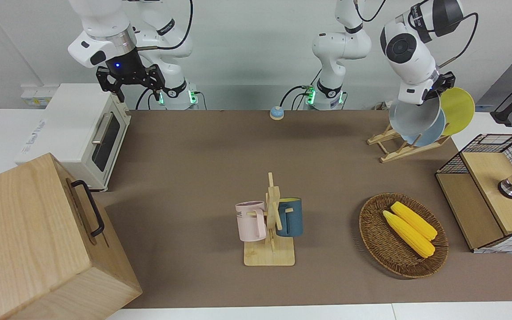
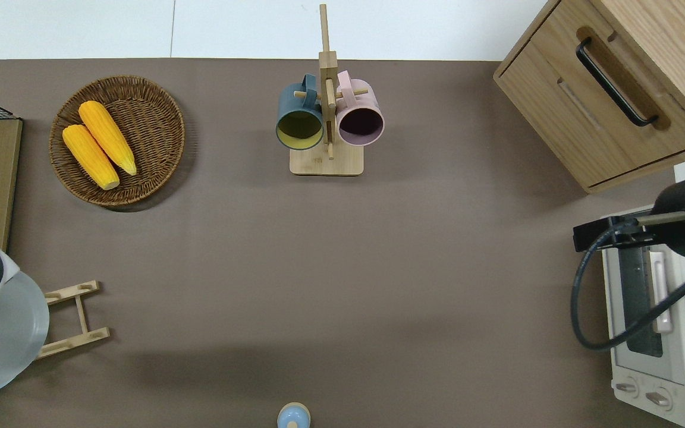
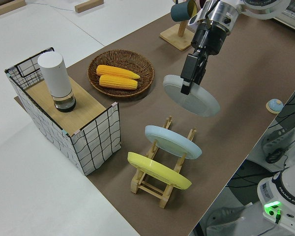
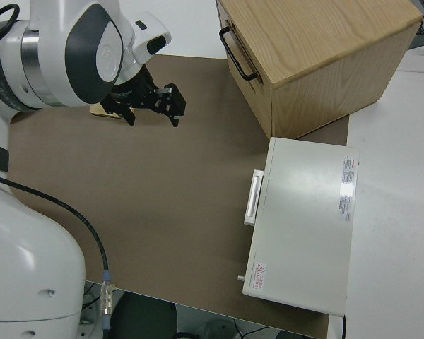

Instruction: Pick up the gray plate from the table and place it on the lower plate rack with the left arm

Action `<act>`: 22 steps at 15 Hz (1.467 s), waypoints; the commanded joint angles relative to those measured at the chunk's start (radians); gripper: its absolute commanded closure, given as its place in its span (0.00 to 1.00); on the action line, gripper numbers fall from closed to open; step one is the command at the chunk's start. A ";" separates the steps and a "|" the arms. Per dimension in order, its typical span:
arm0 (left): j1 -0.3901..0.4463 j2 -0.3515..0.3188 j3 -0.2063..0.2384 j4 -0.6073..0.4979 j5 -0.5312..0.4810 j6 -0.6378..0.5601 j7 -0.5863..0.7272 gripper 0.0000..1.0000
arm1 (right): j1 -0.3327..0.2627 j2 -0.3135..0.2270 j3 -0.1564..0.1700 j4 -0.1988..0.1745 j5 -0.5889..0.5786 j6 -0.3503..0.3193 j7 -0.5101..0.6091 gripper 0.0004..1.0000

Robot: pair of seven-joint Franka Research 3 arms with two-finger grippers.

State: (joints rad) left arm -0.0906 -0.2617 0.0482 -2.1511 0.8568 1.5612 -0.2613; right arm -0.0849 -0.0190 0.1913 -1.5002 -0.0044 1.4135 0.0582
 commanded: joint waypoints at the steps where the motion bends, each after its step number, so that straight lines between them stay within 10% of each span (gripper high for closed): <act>1: -0.012 -0.010 -0.047 -0.050 0.047 -0.010 -0.114 1.00 | -0.007 -0.002 0.007 0.006 0.007 -0.014 -0.001 0.01; 22: -0.037 0.018 -0.070 -0.176 0.163 0.000 -0.326 1.00 | -0.007 -0.002 0.007 0.006 0.007 -0.013 0.000 0.01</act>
State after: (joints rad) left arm -0.0990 -0.2438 -0.0188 -2.3000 0.9917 1.5572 -0.5319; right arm -0.0849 -0.0190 0.1913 -1.5002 -0.0044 1.4135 0.0582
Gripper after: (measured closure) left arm 1.000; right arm 0.009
